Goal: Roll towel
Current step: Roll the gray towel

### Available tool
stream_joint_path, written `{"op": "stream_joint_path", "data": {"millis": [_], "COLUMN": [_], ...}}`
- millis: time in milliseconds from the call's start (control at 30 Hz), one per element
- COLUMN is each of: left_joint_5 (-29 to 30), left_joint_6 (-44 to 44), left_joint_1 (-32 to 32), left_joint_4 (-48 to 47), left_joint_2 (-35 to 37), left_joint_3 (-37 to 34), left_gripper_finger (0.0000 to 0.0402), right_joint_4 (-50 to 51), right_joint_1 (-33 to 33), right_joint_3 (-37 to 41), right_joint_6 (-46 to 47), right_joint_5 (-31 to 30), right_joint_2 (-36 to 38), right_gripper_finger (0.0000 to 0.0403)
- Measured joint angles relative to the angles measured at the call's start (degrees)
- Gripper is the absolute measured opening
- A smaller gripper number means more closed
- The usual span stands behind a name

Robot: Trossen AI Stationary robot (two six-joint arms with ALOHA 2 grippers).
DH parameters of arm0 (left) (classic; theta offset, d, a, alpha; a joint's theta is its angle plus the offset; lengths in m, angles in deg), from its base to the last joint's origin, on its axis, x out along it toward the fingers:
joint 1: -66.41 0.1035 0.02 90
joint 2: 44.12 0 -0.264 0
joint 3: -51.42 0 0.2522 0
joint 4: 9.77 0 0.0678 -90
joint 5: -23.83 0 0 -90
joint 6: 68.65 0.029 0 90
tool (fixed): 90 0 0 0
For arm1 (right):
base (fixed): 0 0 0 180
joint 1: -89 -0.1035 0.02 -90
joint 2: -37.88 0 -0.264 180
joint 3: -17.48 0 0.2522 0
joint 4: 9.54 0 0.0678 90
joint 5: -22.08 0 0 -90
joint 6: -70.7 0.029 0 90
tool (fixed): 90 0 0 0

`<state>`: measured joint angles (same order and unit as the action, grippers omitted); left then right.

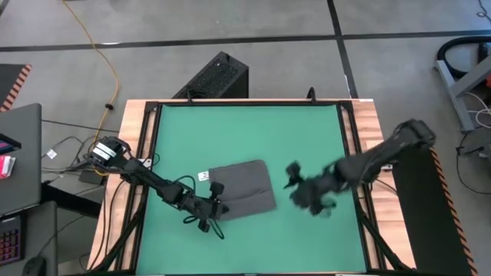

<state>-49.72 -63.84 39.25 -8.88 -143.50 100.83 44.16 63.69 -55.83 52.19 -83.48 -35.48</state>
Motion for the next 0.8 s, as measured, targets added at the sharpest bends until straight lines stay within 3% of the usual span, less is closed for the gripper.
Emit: {"op": "stream_joint_path", "data": {"millis": [100,233,300,400,533,667,800], "left_joint_5": [-1.5,-3.5,-4.7,-5.3,-5.4,-5.4,-5.4], "left_joint_6": [3.6,4.4,4.5,4.6,5.1,4.7,3.9], "left_joint_1": [0.0,0.8,1.3,1.4,1.4,1.4,1.4], "left_joint_4": [-0.9,-1.1,-1.1,-1.1,-1.1,-1.2,-1.3], "left_joint_2": [0.1,0.2,0.2,0.2,0.2,0.2,0.2], "left_joint_3": [0.1,0.1,0.1,0.1,0.1,0.1,0.1], "left_gripper_finger": [0.0,0.0,0.0,0.0,0.0,0.0,0.0], "right_joint_4": [-8.6,-12.2,-12.2,-13.6,-13.6,-11.2,-1.1], "right_joint_1": [-5.3,-6.2,-4.5,-1.8,0.1,1.1,2.6], "right_joint_3": [2.2,1.3,0.1,-1.6,-2.4,-2.6,-2.2], "right_joint_6": [-4.4,-8.3,-5.5,-1.8,-0.4,0.8,5.2], "right_joint_5": [-6.3,-15.8,-15.7,-10.1,-7.3,-8.8,-12.5], "right_joint_2": [-7.8,-18.9,-23.1,-27.9,-31.6,-32.3,-30.0], "right_gripper_finger": [0.024,0.0255,0.0255,0.0254,0.0253,0.0253,0.0253]}}
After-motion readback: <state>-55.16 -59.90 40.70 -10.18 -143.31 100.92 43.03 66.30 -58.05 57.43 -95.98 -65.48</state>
